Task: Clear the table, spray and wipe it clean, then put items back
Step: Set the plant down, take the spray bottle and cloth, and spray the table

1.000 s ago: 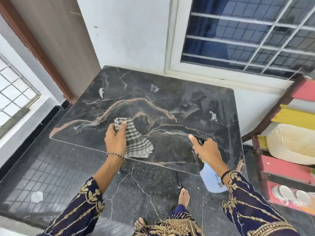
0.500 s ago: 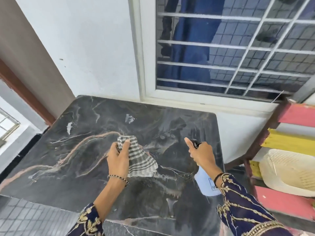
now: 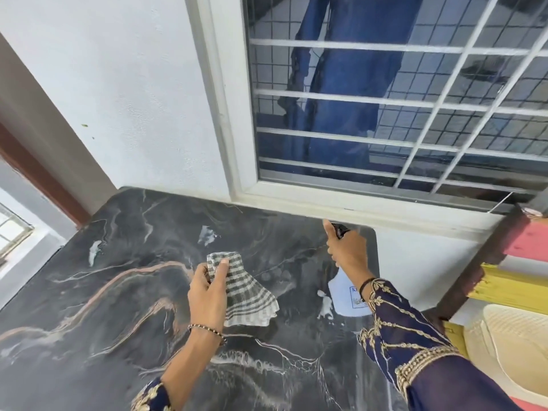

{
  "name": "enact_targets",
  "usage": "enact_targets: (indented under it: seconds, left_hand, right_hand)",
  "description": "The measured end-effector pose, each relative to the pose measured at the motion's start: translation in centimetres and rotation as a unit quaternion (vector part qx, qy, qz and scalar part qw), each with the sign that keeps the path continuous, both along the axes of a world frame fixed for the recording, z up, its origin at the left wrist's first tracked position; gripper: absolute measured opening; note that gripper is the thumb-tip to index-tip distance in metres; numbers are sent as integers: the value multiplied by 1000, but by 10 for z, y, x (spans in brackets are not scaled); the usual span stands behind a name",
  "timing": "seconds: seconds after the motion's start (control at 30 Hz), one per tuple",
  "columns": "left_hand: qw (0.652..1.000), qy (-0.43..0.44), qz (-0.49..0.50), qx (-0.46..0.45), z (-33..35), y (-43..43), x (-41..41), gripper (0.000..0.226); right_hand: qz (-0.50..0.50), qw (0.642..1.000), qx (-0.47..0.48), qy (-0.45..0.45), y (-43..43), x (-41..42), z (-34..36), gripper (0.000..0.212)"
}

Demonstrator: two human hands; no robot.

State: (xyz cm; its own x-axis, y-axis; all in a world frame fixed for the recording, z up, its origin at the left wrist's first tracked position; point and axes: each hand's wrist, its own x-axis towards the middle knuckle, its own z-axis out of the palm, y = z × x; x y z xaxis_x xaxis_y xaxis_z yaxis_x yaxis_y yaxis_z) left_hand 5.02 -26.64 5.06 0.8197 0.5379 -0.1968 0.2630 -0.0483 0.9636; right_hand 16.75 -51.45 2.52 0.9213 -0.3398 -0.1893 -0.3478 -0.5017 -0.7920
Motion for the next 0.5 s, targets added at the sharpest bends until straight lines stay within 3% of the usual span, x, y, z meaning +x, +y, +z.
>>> enact_targets:
  seconds: [0.1,0.2,0.37,0.5]
  left_hand:
    - [1000,-3,-1,15,3,-10,7,34]
    - [1000,-10,-13,12,4,-16,9,35]
    - [1000,-8,-26,11,1,-21,9,41]
    - [999,0,-29,15,-2,-21,0,35]
  right_hand:
    - [-36,998,59,-10,-17,5,3,66]
    - [-60,997,36,-17,-38,4,4,62]
    - [-119,993,-11,9,-78,-3,-14,86]
    - [-128,991,1,22,-90,-26,-4,72]
